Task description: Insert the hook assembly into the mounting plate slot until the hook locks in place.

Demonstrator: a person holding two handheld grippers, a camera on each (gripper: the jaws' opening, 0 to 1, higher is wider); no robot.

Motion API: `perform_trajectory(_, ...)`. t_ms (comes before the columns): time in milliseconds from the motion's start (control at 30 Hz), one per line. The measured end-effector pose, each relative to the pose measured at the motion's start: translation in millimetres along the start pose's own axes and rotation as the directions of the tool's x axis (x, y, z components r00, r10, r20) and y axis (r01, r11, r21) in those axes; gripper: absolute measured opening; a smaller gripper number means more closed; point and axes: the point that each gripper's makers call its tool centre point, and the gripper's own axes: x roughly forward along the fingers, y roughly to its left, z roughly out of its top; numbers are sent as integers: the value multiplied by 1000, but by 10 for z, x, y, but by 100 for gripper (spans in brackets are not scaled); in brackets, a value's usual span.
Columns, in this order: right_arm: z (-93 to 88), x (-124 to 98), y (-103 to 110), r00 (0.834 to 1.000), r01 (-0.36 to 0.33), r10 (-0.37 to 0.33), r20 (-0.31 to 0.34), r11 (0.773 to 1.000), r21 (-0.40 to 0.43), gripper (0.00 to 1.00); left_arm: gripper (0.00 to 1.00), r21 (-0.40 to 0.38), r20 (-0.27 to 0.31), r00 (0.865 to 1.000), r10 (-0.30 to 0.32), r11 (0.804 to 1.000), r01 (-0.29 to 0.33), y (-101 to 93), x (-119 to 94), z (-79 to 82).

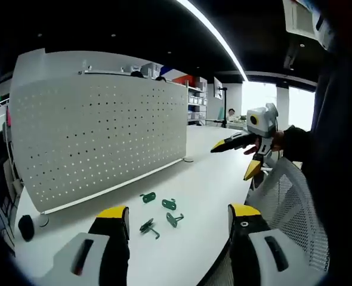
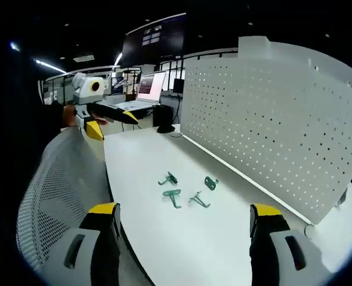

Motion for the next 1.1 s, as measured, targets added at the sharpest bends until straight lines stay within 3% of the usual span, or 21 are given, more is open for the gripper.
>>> perform_trajectory(200,116,-35,-13,1000,25,-25,11,1000,-15,87,69,8,18,1000,-24,1000,24,-26,-5,35)
perform_trajectory(700,177,-125,54,998,63,-63,0,997,-34,87,69,26,62,997,-54,998,52,-98,-33,145)
perform_trajectory(1100,307,-81,68,999,38,-37,13,996,-77,87,69,33,76,997,-18,999,16,-27,-67,154)
